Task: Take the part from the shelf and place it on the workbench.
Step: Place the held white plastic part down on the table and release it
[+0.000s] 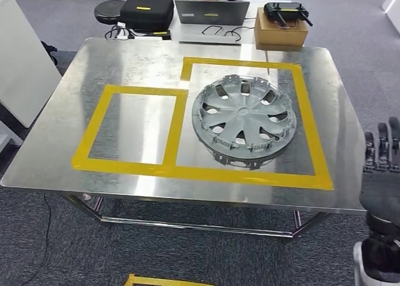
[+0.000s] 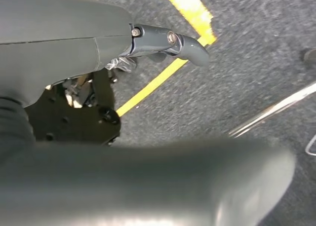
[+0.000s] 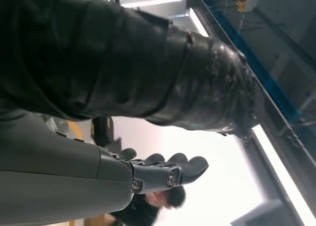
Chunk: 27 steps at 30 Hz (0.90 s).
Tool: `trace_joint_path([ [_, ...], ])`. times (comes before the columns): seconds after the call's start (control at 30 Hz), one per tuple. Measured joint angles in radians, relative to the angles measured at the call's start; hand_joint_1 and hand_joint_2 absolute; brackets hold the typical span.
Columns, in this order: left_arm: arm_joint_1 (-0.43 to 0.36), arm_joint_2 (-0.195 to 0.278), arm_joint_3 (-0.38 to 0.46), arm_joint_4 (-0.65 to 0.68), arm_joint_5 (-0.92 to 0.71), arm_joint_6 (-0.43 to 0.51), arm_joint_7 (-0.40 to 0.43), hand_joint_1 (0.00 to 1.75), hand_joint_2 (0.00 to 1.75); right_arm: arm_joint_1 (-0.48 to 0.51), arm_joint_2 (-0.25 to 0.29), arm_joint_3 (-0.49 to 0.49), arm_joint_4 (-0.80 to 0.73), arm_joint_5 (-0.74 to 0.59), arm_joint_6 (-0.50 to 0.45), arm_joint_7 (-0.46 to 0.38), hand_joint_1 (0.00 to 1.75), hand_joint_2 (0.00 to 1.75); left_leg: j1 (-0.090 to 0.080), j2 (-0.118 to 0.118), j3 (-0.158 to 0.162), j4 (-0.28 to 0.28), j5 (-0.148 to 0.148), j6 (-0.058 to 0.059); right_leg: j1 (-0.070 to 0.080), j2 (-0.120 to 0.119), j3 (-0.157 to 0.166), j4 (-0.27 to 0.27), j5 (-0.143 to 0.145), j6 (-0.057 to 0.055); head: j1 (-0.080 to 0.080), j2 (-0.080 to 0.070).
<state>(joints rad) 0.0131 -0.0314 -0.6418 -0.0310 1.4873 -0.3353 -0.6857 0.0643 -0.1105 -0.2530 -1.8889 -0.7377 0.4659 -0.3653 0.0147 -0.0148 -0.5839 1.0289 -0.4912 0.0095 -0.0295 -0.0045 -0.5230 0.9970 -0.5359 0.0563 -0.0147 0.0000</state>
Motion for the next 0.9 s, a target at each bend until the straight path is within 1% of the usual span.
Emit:
trace_joint_path([
  [0.07,-0.007,0.017,0.006,0.003,0.002,-0.034,-0.009,0.00,0.00,0.047,0.023,-0.148,-0.023,-0.059,0.020,0.012,0.00,0.00,0.000,-0.002,0.002,0.000,-0.002,0.000,0.000,-0.003,0.000,0.000,-0.004,0.000,0.001,0.000],
  [0.13,-0.012,0.028,0.020,0.005,0.003,-0.040,-0.013,0.00,0.00,0.071,0.066,-0.326,-0.029,-0.137,0.047,0.054,0.00,0.00,-0.001,-0.002,0.003,0.000,-0.004,-0.001,0.000,-0.003,0.004,-0.001,-0.004,0.000,0.002,0.000],
  [0.17,-0.012,0.030,0.024,0.006,0.003,-0.017,-0.013,0.00,0.00,0.073,0.091,-0.418,-0.024,-0.171,0.061,0.080,0.00,0.00,-0.002,-0.002,0.003,0.001,-0.005,-0.001,-0.001,-0.002,0.008,-0.001,-0.004,0.000,0.003,0.000],
  [0.23,-0.009,0.024,0.021,0.009,0.002,0.064,-0.003,0.00,0.00,0.059,0.141,-0.601,-0.003,-0.208,0.083,0.121,0.00,0.00,-0.004,-0.001,0.004,0.002,-0.007,0.001,-0.004,0.000,0.014,-0.001,-0.003,0.001,0.002,0.000],
  [0.3,-0.003,0.010,0.004,0.012,0.002,0.138,0.022,0.00,0.00,0.028,0.189,-0.776,0.034,-0.208,0.101,0.130,0.00,0.00,-0.007,0.000,0.006,0.003,-0.008,0.003,-0.006,0.001,0.015,-0.001,-0.004,0.003,0.002,0.000],
  [0.37,-0.001,-0.005,-0.020,0.012,0.002,0.173,0.044,0.00,0.00,0.000,0.221,-0.910,0.074,-0.200,0.116,0.123,0.00,0.00,-0.009,0.000,0.006,0.005,-0.011,0.007,-0.008,0.001,0.016,-0.001,-0.005,0.006,0.003,0.000],
  [0.43,-0.005,-0.017,-0.039,0.013,0.002,0.190,0.053,0.00,0.00,-0.021,0.239,-0.991,0.106,-0.194,0.121,0.117,0.00,0.00,-0.012,0.000,0.007,0.008,-0.015,0.014,-0.011,0.001,0.014,-0.002,-0.007,0.009,0.003,0.000],
  [0.5,-0.011,-0.023,-0.054,0.013,0.002,0.199,0.056,0.00,0.00,-0.036,0.251,-1.044,0.126,-0.188,0.123,0.114,0.00,0.00,-0.015,0.001,0.009,0.008,-0.019,0.022,-0.013,0.001,0.015,-0.007,-0.007,0.016,0.002,0.000],
  [0.53,-0.013,-0.025,-0.060,0.013,0.002,0.201,0.056,0.00,0.00,-0.042,0.255,-1.063,0.132,-0.186,0.123,0.112,0.00,0.00,-0.013,0.002,0.015,0.001,-0.016,0.027,-0.014,0.002,0.018,-0.009,-0.009,0.020,0.002,0.000],
  [0.57,-0.014,-0.028,-0.064,0.013,0.002,0.202,0.057,0.00,0.00,-0.047,0.259,-1.079,0.137,-0.185,0.122,0.112,0.00,0.00,-0.011,0.004,0.021,-0.008,-0.011,0.032,-0.015,0.002,0.021,-0.006,-0.015,0.022,0.003,0.000],
  [0.6,-0.015,-0.029,-0.067,0.013,0.002,0.199,0.057,0.00,0.00,-0.051,0.261,-1.091,0.142,-0.184,0.117,0.112,0.00,0.00,-0.009,0.007,0.027,-0.018,-0.005,0.038,-0.014,0.002,0.017,0.011,-0.032,0.023,0.005,0.000],
  [0.63,-0.015,-0.031,-0.069,0.013,0.002,0.195,0.058,0.00,0.00,-0.055,0.263,-1.103,0.148,-0.185,0.111,0.113,0.00,0.00,-0.007,0.009,0.032,-0.025,0.001,0.042,-0.013,0.003,0.002,0.050,-0.060,0.022,0.007,0.000],
  [0.7,-0.015,-0.035,-0.078,0.014,0.002,0.183,0.059,0.00,0.00,-0.061,0.268,-1.125,0.165,-0.194,0.099,0.119,0.00,0.00,-0.010,0.011,0.032,-0.027,0.003,0.046,-0.011,0.003,-0.056,0.172,-0.129,0.020,0.011,0.000],
  [0.73,-0.014,-0.038,-0.086,0.014,0.002,0.178,0.058,0.00,0.00,-0.062,0.272,-1.136,0.178,-0.194,0.096,0.123,0.00,0.00,-0.011,0.011,0.031,-0.027,0.003,0.046,-0.011,0.003,-0.081,0.225,-0.147,0.020,0.012,0.000],
  [0.77,-0.014,-0.041,-0.097,0.014,0.002,0.176,0.057,0.00,0.00,-0.063,0.275,-1.146,0.192,-0.186,0.095,0.126,0.00,0.00,-0.012,0.011,0.031,-0.027,0.003,0.046,-0.011,0.003,-0.092,0.248,-0.146,0.020,0.012,0.000],
  [0.8,-0.014,-0.044,-0.110,0.014,0.002,0.176,0.057,0.00,0.00,-0.063,0.279,-1.156,0.206,-0.167,0.092,0.124,0.00,0.00,-0.012,0.011,0.031,-0.026,0.003,0.045,-0.011,0.003,-0.086,0.233,-0.123,0.020,0.013,0.000],
  [0.83,-0.014,-0.045,-0.123,0.014,0.002,0.179,0.059,0.00,0.00,-0.066,0.282,-1.167,0.219,-0.135,0.083,0.118,0.00,0.00,-0.012,0.011,0.031,-0.024,0.002,0.044,-0.012,0.002,-0.061,0.181,-0.087,0.020,0.013,0.000],
  [0.87,-0.015,-0.046,-0.136,0.014,0.003,0.183,0.064,0.00,0.00,-0.070,0.285,-1.177,0.230,-0.093,0.067,0.107,0.00,0.00,-0.011,0.011,0.031,-0.021,0.001,0.040,-0.012,0.002,-0.027,0.111,-0.054,0.019,0.014,0.000],
  [0.9,-0.015,-0.047,-0.149,0.014,0.003,0.190,0.074,0.00,0.00,-0.075,0.288,-1.189,0.244,-0.038,0.040,0.091,0.00,0.00,-0.012,0.011,0.030,-0.018,-0.001,0.035,-0.010,0.003,0.003,0.056,-0.026,0.016,0.015,0.000],
])
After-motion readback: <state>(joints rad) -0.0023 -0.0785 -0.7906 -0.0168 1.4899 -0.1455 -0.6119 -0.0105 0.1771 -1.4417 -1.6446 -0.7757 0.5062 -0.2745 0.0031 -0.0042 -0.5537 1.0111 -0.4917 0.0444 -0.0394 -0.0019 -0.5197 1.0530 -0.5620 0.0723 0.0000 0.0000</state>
